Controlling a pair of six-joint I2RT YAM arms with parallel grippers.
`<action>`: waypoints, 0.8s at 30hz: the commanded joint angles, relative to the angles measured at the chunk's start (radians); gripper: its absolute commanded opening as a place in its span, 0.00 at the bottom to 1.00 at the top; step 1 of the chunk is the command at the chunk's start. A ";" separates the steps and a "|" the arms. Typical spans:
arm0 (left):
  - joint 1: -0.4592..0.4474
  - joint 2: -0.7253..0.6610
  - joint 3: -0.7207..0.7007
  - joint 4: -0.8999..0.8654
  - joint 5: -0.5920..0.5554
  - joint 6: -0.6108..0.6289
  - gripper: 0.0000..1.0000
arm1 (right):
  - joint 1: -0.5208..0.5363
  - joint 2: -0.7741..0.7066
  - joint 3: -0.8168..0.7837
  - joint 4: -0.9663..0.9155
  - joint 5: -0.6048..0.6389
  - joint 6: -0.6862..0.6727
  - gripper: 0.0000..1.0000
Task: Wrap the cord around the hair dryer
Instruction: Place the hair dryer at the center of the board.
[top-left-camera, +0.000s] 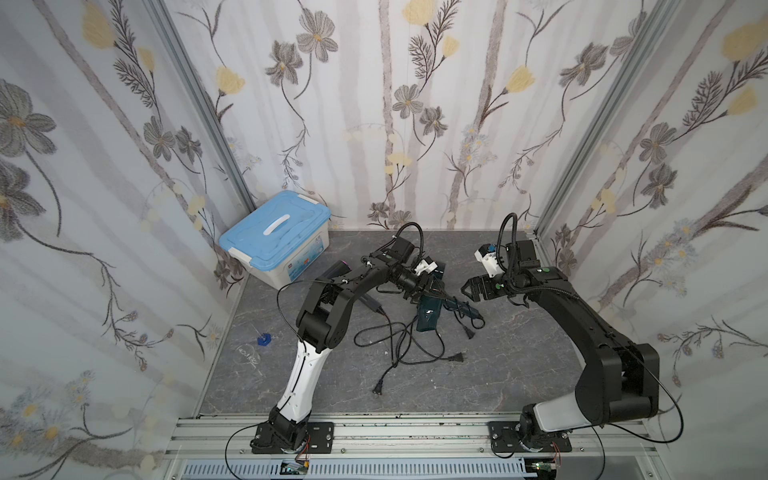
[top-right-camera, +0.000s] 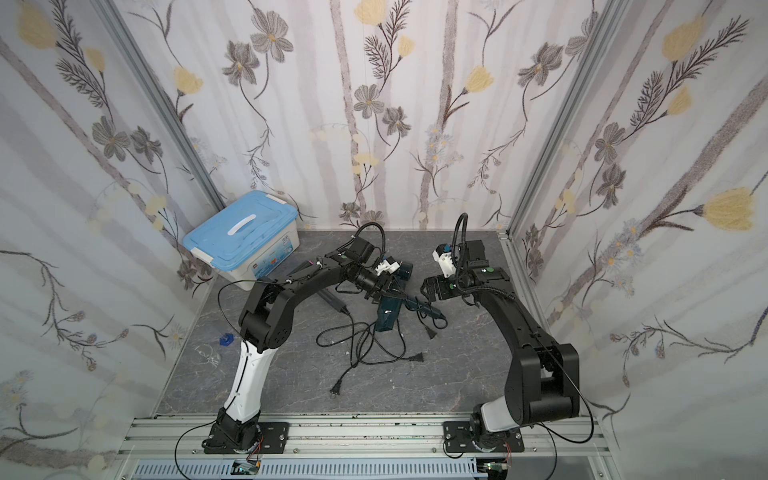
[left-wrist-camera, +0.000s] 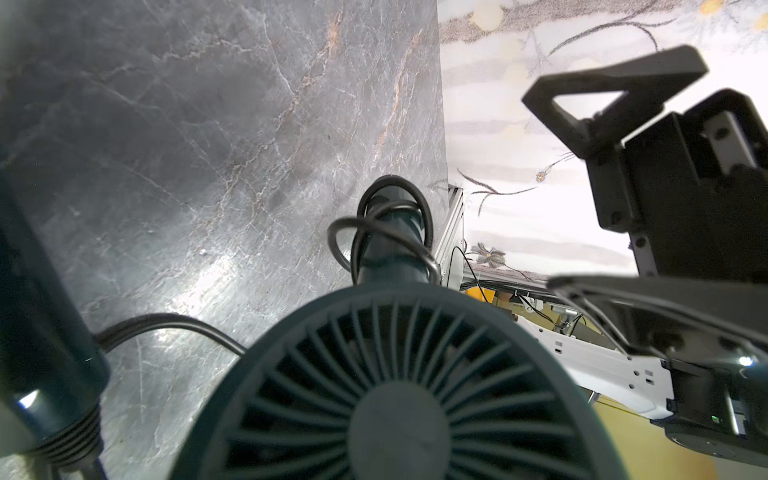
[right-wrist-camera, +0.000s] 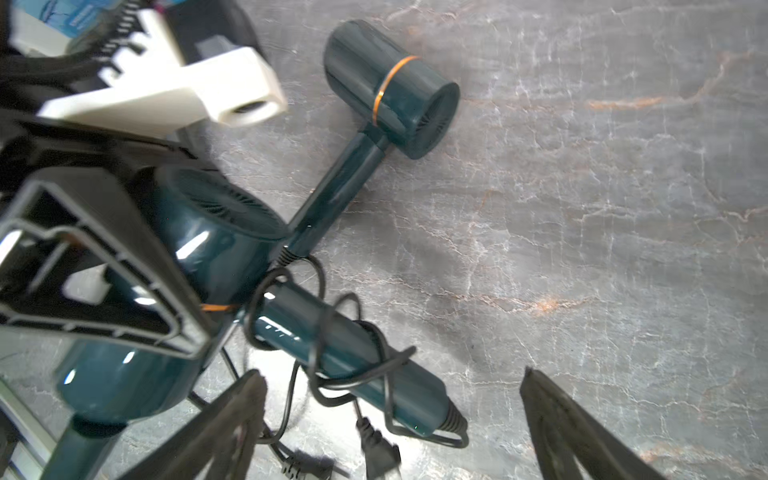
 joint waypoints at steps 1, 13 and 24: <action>0.000 -0.003 0.011 0.031 0.053 -0.005 0.00 | 0.041 -0.062 -0.043 -0.036 -0.075 -0.024 0.94; 0.001 0.002 0.005 0.035 0.028 -0.006 0.00 | 0.194 -0.205 -0.348 0.170 -0.086 0.184 0.92; 0.003 0.002 -0.008 0.049 0.012 -0.004 0.00 | 0.263 -0.055 -0.411 0.373 0.160 0.343 0.55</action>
